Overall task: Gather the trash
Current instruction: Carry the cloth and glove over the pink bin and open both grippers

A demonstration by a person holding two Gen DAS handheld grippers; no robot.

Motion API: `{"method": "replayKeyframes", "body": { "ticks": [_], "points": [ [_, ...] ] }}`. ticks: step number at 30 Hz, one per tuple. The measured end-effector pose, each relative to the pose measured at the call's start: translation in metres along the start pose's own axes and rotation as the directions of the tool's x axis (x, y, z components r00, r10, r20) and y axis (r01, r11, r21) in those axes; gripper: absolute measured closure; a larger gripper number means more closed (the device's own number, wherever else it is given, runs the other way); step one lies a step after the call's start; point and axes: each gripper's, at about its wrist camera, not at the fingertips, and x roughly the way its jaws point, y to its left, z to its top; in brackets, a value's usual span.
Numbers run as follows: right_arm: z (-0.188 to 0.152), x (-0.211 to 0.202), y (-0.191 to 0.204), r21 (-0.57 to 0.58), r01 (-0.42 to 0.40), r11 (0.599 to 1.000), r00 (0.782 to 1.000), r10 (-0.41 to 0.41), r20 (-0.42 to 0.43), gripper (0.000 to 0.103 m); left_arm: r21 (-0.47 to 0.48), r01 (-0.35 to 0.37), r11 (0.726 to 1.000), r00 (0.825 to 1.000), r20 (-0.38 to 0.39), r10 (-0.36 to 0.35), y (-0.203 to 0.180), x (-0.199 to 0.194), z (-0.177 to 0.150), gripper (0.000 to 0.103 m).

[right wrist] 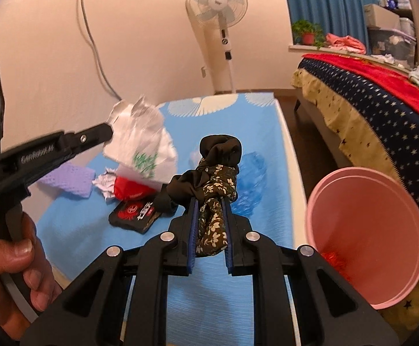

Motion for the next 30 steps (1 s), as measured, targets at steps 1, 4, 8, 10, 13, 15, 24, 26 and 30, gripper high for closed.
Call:
{"method": "replayKeyframes", "body": {
  "ticks": [1, 4, 8, 10, 13, 15, 24, 26, 30],
  "points": [
    [0.001, -0.004, -0.002, 0.003, 0.007, 1.000, 1.000, -0.007, 0.007, 0.087, 0.004, 0.002, 1.000, 1.000, 0.003, -0.002, -0.001, -0.002, 0.000, 0.102],
    [0.005, -0.014, -0.007, 0.011, 0.027, 1.000, 0.999, -0.027, 0.027, 0.087, 0.015, 0.008, 1.000, 1.000, 0.008, -0.009, -0.006, -0.009, -0.001, 0.102],
    [0.010, -0.026, -0.013, 0.023, 0.047, 0.999, 0.998, -0.048, 0.051, 0.087, 0.039, 0.015, 0.999, 1.000, 0.014, -0.016, -0.012, -0.017, -0.003, 0.103],
    [0.012, -0.033, -0.015, 0.025, 0.059, 0.998, 0.996, -0.060, 0.063, 0.087, 0.052, 0.015, 0.999, 1.000, 0.016, -0.016, -0.014, -0.020, -0.004, 0.103],
    [0.015, -0.041, -0.017, 0.024, 0.082, 0.996, 0.994, -0.083, 0.073, 0.087, 0.061, 0.020, 0.998, 1.000, 0.019, -0.021, -0.017, -0.026, -0.005, 0.102],
    [0.016, -0.046, -0.020, 0.028, 0.095, 0.995, 0.992, -0.096, 0.077, 0.087, 0.064, 0.024, 0.998, 0.999, 0.021, -0.025, -0.018, -0.029, -0.005, 0.103],
    [0.018, -0.064, -0.030, 0.033, 0.185, 0.982, 0.980, -0.187, 0.073, 0.087, 0.090, 0.057, 0.994, 0.998, 0.027, -0.059, -0.034, -0.044, -0.008, 0.103],
    [0.018, -0.067, -0.033, 0.033, 0.207, 0.978, 0.975, -0.209, 0.073, 0.087, 0.095, 0.068, 0.993, 0.997, 0.027, -0.071, -0.039, -0.046, -0.009, 0.103],
    [0.018, -0.075, -0.040, 0.037, 0.242, 0.969, 0.967, -0.245, 0.075, 0.087, 0.110, 0.090, 0.990, 0.995, 0.025, -0.093, -0.052, -0.047, -0.010, 0.103]
  ]
}}
